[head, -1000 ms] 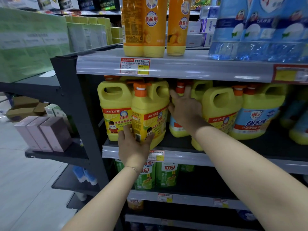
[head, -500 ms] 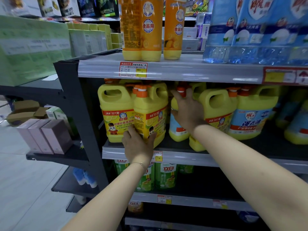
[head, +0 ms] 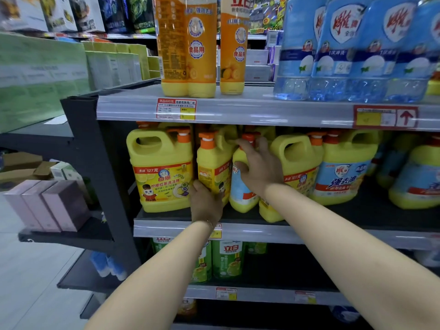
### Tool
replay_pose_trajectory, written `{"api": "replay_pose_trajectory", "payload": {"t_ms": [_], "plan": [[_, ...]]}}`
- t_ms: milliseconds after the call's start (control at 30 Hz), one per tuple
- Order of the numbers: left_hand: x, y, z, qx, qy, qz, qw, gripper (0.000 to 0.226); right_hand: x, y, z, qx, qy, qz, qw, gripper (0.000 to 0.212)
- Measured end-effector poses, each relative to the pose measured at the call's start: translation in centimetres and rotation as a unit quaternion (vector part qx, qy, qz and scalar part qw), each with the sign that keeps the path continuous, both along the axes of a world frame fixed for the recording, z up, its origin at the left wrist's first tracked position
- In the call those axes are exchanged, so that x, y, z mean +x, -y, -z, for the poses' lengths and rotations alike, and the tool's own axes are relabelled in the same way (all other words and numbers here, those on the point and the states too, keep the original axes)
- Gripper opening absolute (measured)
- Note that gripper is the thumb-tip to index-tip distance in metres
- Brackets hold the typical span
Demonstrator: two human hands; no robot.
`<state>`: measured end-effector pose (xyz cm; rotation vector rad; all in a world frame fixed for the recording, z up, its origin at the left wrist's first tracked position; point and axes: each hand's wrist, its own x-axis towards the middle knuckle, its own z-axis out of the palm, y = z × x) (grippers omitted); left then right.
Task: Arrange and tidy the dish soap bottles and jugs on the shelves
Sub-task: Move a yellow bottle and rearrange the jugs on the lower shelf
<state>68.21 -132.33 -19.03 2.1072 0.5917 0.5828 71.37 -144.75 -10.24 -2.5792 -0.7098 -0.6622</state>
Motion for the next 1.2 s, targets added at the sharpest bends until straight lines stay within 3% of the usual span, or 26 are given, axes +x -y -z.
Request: {"api": "replay_pose_trajectory", "payload": {"t_ms": [167, 300, 400, 467, 533, 600, 700, 800, 900, 1000, 1133, 1200], "plan": [[0.6, -0.2, -1.8, -0.039, -0.016, 0.012, 0.999, 0.058, -0.2, -0.3, 0.1, 0.009, -0.003, 0.005, 1.000, 0.049], [1.2, -1.0, -3.1, 0.067, -0.133, 0.020, 0.989, 0.046, -0.4, -0.5, 0.0, 0.002, -0.011, 0.014, 1.000, 0.048], [0.8, -1.4, -4.6, 0.185, -0.263, 0.049, 0.946, 0.029, -0.5, -0.6, 0.0, 0.003, -0.025, 0.020, 1.000, 0.048], [0.7, -0.8, -4.8, 0.185, -0.296, 0.115, 0.930, 0.024, -0.5, -0.6, -0.2, 0.002, -0.030, 0.021, 0.999, 0.048], [1.1, -0.1, -4.1, 0.118, -0.251, 0.229, 0.933, 0.041, -0.5, -0.6, -0.3, 0.000, -0.022, 0.020, 1.000, 0.047], [0.8, 1.3, -3.9, 0.030, -0.153, 0.286, 0.945, 0.062, -0.5, -0.8, -0.4, 0.007, -0.020, 0.014, 1.000, 0.044], [1.4, 3.3, -3.2, -0.065, -0.033, 0.199, 0.977, 0.059, -0.6, -0.9, -0.5, 0.007, -0.035, 0.002, 0.999, 0.041], [1.7, 4.1, -2.5, -0.131, 0.060, 0.106, 0.984, 0.047, -0.6, 0.0, -0.7, 0.004, -0.068, -0.037, 0.997, 0.048], [1.4, 3.4, -2.2, -0.166, 0.090, 0.101, 0.977, 0.037, -0.8, 2.0, -0.2, -0.001, -0.069, -0.093, 0.993, 0.055], [-0.3, 2.3, -2.5, -0.189, 0.110, 0.129, 0.967, 0.048, -0.7, 3.7, 1.1, 0.056, -0.041, -0.133, 0.989, 0.050], [-2.7, 0.1, -3.4, -0.157, 0.115, 0.125, 0.973, 0.049, -0.5, 4.4, 2.1, 0.135, -0.028, -0.156, 0.978, 0.038], [-3.9, -1.1, -4.3, -0.150, 0.107, 0.110, 0.977, 0.044, -0.3, 4.3, 2.4, 0.147, -0.046, -0.152, 0.976, 0.043]]}}
